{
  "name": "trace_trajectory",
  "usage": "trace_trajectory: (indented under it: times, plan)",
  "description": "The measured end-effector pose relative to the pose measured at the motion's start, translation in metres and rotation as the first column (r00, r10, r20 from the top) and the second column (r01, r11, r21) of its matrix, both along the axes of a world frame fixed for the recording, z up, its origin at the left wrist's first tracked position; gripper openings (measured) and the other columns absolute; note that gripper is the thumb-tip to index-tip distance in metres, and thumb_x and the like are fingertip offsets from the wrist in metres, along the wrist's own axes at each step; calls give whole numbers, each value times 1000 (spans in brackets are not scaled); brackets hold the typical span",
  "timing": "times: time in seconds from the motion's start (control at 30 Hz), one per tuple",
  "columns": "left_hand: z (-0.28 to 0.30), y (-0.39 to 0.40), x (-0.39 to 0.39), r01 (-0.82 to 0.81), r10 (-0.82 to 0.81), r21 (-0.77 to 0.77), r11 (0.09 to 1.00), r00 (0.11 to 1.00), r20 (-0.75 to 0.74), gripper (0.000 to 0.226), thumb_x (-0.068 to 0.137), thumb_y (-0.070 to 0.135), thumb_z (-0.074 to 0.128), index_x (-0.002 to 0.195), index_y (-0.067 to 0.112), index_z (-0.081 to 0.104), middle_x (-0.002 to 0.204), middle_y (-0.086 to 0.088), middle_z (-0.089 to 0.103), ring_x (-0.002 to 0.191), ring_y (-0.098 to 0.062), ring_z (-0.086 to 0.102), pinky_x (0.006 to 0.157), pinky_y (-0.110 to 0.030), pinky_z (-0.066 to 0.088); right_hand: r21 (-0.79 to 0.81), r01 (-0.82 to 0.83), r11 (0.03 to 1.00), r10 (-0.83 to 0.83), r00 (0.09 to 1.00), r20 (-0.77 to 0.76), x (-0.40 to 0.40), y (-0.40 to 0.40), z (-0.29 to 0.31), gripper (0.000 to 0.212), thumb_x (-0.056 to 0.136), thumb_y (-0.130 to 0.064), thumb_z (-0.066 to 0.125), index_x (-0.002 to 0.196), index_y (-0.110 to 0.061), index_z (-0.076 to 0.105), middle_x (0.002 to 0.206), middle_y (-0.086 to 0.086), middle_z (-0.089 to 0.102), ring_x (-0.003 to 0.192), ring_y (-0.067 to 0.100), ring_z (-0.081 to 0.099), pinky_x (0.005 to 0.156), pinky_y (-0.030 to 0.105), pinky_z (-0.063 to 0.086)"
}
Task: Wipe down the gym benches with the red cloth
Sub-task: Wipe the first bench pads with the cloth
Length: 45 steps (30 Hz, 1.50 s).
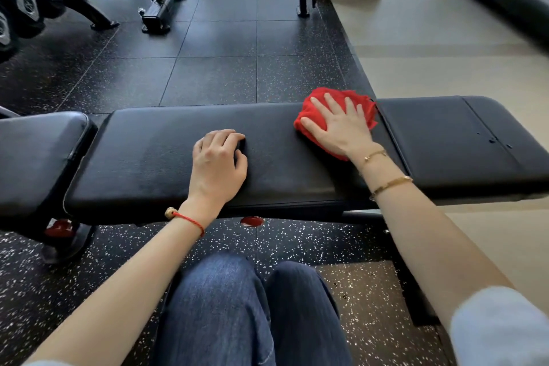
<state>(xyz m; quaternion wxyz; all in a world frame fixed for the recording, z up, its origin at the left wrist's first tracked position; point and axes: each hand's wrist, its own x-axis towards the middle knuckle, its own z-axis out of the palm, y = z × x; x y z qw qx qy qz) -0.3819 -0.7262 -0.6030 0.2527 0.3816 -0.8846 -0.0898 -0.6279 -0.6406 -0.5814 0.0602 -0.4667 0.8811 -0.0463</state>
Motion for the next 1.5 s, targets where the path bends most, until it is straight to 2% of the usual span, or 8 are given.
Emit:
trace_trajectory:
  times: [0.23,0.4,0.53,0.67,0.83,1.1,1.33,1.5]
  plan:
    - [-2,-3,1,7,-7,10,1000,1000,-22,29,89,13,57,116,14,66,124,-2,64,121,-25,55,106,-44,38,-114,-280,953,278,960,-35,59,48,-7,74,85,-77,23,151,-47,20,163,-10,15,151,31,9,123,47,2]
    - [-3,-1,2,13,-13,5,1000,999,-30,30,90,12,56,117,13,67,125,-4,64,121,-26,55,108,-45,37,-87,-129,988,127,992,-27,8,81,-6,78,81,-80,16,151,-48,18,164,-10,13,151,31,8,123,46,2]
    - [-3,-1,0,9,-9,2,1000,1000,-10,30,89,13,55,117,13,66,124,-3,64,121,-25,54,108,-44,37,-27,27,999,-28,999,-40,-18,45,-3,68,92,-71,24,153,-43,15,165,-6,7,150,35,4,122,49,-2]
    - [-2,-1,1,10,-10,-5,1000,1000,-11,30,89,13,55,117,14,66,123,-4,64,120,-26,54,107,-44,38,-48,-53,997,51,998,-37,15,31,-5,69,92,-71,27,154,-42,16,165,-7,8,150,35,6,122,51,-1]
    - [-3,-3,3,19,-19,-1,1000,1000,-23,29,90,14,55,117,14,66,124,-4,64,120,-25,54,107,-44,38,-113,-202,973,196,979,-62,51,81,-11,72,86,-77,20,152,-46,19,163,-10,16,150,32,10,123,47,3]
    - [-1,1,2,13,-13,2,1000,1000,-1,32,90,11,54,120,11,65,126,-6,63,122,-27,53,110,-44,36,-55,53,997,-57,996,-66,1,63,-6,68,92,-70,26,153,-43,16,165,-5,8,150,37,5,122,48,-2]
    - [-1,2,1,9,-9,10,1000,1000,-20,31,88,8,55,117,10,67,125,-7,65,121,-29,55,109,-45,36,-100,-279,955,274,960,-66,84,60,-10,72,87,-75,23,152,-45,19,164,-9,14,150,34,8,122,49,1]
    - [-4,0,4,31,-31,3,1000,999,-36,32,89,8,55,119,8,67,126,-8,65,121,-30,56,109,-49,39,-131,-228,965,223,973,-54,50,93,-9,72,85,-79,20,150,-50,21,163,-12,16,150,30,10,123,47,5]
